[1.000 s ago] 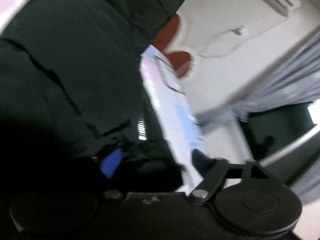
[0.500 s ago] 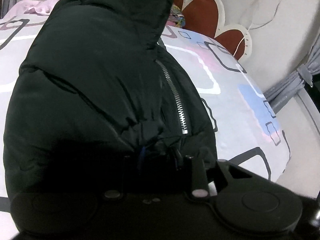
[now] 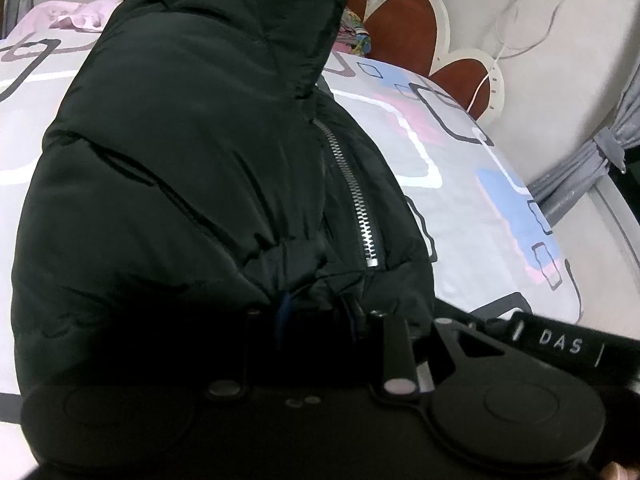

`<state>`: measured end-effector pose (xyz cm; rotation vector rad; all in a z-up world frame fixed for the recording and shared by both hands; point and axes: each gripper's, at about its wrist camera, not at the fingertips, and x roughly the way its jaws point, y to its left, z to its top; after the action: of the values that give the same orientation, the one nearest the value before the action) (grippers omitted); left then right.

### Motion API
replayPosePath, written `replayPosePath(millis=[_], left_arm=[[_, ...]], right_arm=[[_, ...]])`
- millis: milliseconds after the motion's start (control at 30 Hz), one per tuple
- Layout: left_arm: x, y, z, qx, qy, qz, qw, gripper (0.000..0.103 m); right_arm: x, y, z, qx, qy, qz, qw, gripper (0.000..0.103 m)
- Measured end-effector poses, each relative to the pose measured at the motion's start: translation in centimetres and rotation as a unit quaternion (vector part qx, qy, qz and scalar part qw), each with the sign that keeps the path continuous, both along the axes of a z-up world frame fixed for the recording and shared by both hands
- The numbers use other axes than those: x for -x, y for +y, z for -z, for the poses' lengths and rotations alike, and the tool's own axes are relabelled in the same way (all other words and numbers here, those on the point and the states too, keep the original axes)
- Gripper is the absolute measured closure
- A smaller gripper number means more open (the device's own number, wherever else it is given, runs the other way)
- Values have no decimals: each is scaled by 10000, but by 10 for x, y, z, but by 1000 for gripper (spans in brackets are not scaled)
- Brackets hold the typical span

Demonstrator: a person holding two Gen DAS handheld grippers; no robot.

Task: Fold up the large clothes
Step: 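Lower the folded coat onto the bed with both grippers, then grasp the black coat's folded end with both grippers and lift it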

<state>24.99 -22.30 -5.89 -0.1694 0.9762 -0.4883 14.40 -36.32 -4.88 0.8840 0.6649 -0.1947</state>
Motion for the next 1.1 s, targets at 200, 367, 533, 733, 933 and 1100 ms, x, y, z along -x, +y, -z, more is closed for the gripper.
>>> replayPosePath(millis=[200,367,533,733,933,1100], left_arm=[[-2,4,-1,17,58,94,9999,74],[-3,0,-3,-75,50,185,9998,74],[3,7,-10,-8,23,377,9993,74],[17,61,-40,437,-397,210,9980,73],[-17,131,-46,323,-741,-866,9930,72],[-54,147,-37,532,-591,-1163,9900,72]], right_arm=[[2,-1,-8,89,-231,16,9997,37],[-16,9,-1,-41,9,-267,9996,43],[-26,16,17,143,464,-364,9982,91],[-25,17,29,365,731,-367,9960,92],[-22,12,34,187,715,-333,9967,91],[-22,10,32,136,742,-348,9965,91]])
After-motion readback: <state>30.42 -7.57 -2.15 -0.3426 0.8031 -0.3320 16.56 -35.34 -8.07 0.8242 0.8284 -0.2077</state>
